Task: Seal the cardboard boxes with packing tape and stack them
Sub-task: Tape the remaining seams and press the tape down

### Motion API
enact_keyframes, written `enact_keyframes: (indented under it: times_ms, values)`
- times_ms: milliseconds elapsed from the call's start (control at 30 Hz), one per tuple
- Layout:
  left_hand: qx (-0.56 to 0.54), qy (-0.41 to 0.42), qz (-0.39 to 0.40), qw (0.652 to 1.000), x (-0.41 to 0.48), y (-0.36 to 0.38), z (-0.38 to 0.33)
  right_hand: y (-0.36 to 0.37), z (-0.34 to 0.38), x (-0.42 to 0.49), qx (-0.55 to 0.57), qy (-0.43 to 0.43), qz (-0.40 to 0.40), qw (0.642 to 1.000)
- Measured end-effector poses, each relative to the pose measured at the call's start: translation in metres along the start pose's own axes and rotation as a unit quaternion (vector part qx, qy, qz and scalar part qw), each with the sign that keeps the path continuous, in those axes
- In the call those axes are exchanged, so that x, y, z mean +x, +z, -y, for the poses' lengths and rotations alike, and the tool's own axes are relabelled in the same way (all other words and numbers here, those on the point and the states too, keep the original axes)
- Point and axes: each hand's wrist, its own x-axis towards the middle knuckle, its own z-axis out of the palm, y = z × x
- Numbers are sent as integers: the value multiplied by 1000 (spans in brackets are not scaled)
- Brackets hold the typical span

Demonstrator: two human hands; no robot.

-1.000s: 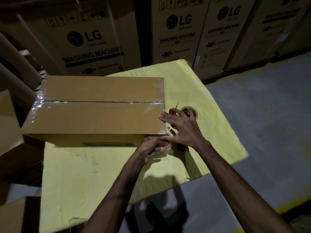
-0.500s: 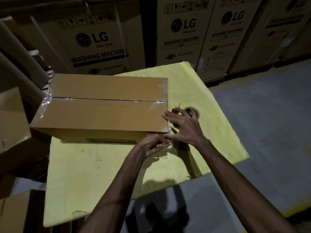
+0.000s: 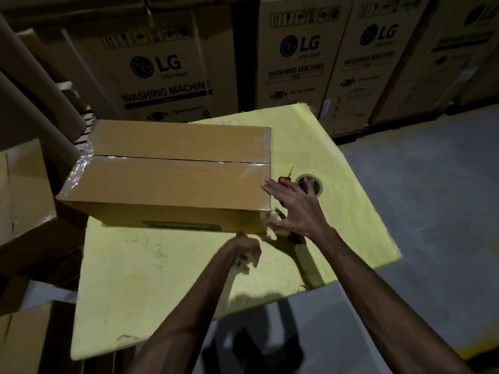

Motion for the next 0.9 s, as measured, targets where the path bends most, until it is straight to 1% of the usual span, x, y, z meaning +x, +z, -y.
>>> enact_keyframes:
  times_ms: [33,100,133,200,267,300,333,367,400,433,467,500,533,600,667,800,900]
  values:
    - [14,-21,-5,1000,3,4,17,2,-1,-1,1,-5,1,1000]
    - [-45,-26,-27,998,10,9,51,5,-4,0,2,-5,-7,1000]
    - [-74,-10,-61,995,12,11,66,6,-5,1,1,-5,-6,1000]
    - [-81,65,-162,981,20,12,89,8,-6,0,5,-8,-9,1000]
    - [-45,187,-249,949,14,16,90,10,-6,0,9,-13,-12,1000]
    - [-35,262,-280,923,4,19,84,11,-6,-1,13,-15,-16,1000]
    - [-12,342,-314,885,-11,21,75,12,-4,-1,21,-15,-22,999]
    - [30,419,-356,835,-23,22,65,12,-3,-1,33,-9,-27,999]
    - [84,483,-402,774,-33,21,55,13,-2,0,48,-1,-32,998]
    - [135,530,-439,713,-38,17,46,13,0,1,57,4,-40,998]
    - [181,559,-461,665,-37,12,38,14,1,2,59,5,-51,997]
    - [227,573,-468,634,-34,5,29,15,2,2,56,0,-64,996]
    - [278,574,-460,618,-29,-1,22,17,1,2,54,-8,-76,996]
    - [373,561,-427,602,-17,-11,12,22,-2,1,52,-26,-100,993]
    - [412,553,-399,604,-3,-17,10,25,-4,1,44,-44,-123,990]
    - [382,572,-395,609,12,-22,10,29,-8,3,15,-70,-147,987]
    - [352,583,-400,613,17,-23,6,33,-11,2,-8,-77,-136,988]
